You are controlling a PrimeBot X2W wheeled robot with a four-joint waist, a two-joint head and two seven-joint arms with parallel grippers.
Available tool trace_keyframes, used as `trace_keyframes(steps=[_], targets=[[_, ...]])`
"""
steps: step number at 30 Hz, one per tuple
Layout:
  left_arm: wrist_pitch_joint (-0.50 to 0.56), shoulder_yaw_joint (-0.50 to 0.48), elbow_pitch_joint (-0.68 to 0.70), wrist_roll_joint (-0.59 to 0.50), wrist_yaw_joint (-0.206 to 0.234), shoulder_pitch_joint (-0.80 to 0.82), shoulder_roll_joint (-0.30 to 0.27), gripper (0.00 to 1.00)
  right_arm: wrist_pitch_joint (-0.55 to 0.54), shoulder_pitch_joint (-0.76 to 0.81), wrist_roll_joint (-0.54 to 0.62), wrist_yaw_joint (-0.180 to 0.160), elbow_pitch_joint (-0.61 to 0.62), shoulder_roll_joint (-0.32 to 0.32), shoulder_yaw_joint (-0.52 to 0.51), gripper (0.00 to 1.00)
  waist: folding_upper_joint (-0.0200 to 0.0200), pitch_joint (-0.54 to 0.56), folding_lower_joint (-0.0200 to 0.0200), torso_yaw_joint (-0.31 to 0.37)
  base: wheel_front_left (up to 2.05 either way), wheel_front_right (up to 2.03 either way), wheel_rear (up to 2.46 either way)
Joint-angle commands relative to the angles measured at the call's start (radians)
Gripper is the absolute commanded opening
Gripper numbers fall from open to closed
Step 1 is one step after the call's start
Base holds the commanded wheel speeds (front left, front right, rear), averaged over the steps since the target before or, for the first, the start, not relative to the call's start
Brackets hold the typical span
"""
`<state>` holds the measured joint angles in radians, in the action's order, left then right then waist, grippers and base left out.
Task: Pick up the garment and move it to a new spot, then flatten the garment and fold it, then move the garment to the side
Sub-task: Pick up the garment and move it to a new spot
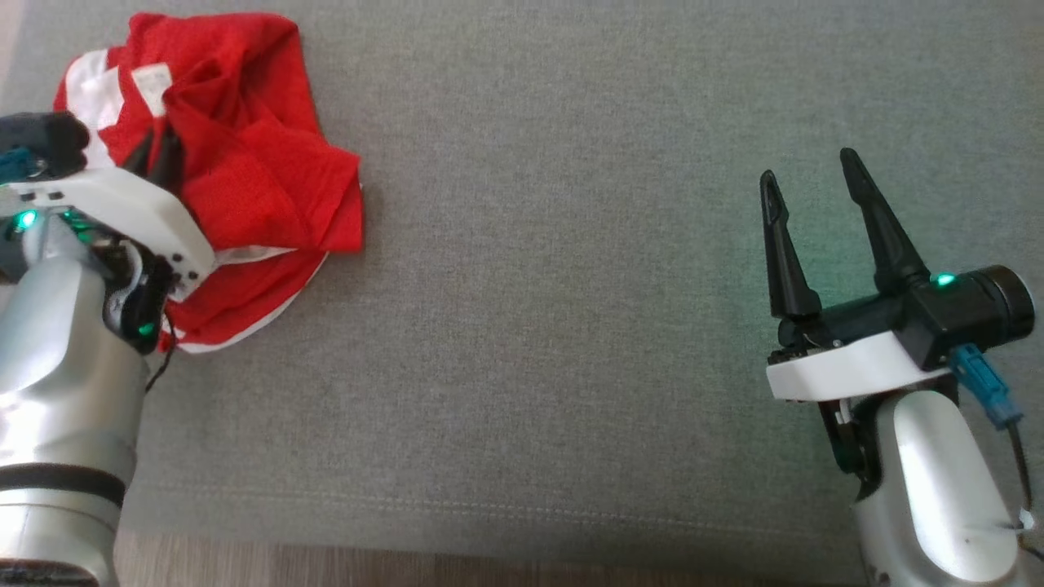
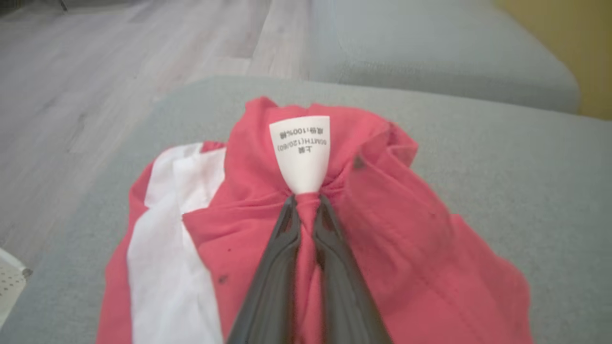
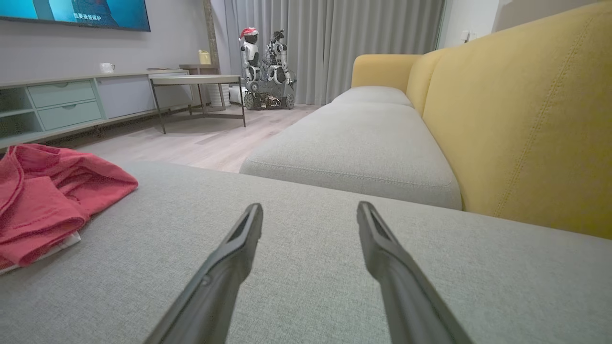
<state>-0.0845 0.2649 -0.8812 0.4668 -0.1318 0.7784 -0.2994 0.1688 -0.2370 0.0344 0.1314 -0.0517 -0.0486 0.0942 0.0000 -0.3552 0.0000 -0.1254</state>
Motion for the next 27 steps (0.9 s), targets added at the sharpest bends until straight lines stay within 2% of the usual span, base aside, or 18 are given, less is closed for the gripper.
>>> trace_keyframes(steps=[1, 4, 7, 15, 19, 27], targets=[[-0.057, -0.041, 0.034, 0.012, 0.001, 0.054, -0.062, 0.00, 0.018, -0.006, -0.013, -0.001, 0.023, -0.002, 0.024, 1.00, 0.0000, 0.025, 0.0000, -0.001, 0.00, 0.00, 0.00], [-0.127, -0.054, 0.061, 0.016, 0.002, 0.058, -0.062, 0.00, 0.026, 0.003, -0.021, -0.001, 0.008, -0.002, 0.026, 1.00, 0.0000, 0.063, 0.0000, -0.003, 0.00, 0.00, 0.00], [-0.150, -0.064, 0.095, 0.016, 0.005, 0.056, -0.062, 0.00, 0.030, 0.010, -0.029, -0.001, -0.001, -0.002, 0.029, 1.00, 0.0000, 0.088, 0.0000, -0.004, 0.00, 0.00, 0.00], [-0.173, -0.095, 0.331, 0.016, 0.031, 0.011, -0.057, 0.00, 0.046, 0.025, -0.061, -0.001, -0.026, -0.002, 0.039, 1.00, 0.0000, 0.167, 0.0000, 0.017, 0.00, 0.00, 0.00], [-0.138, -0.089, 0.465, 0.029, 0.048, -0.012, -0.042, 0.00, 0.055, 0.024, -0.077, -0.001, -0.034, -0.002, 0.039, 1.00, 0.0000, 0.187, 0.0000, 0.038, 0.00, 0.00, 0.00], [0.013, -0.018, 0.692, 0.032, 0.097, -0.047, 0.008, 0.00, 0.073, 0.010, -0.103, -0.001, -0.035, -0.002, 0.033, 1.00, 0.0000, 0.191, 0.0000, 0.123, 0.00, 0.00, 0.00]])
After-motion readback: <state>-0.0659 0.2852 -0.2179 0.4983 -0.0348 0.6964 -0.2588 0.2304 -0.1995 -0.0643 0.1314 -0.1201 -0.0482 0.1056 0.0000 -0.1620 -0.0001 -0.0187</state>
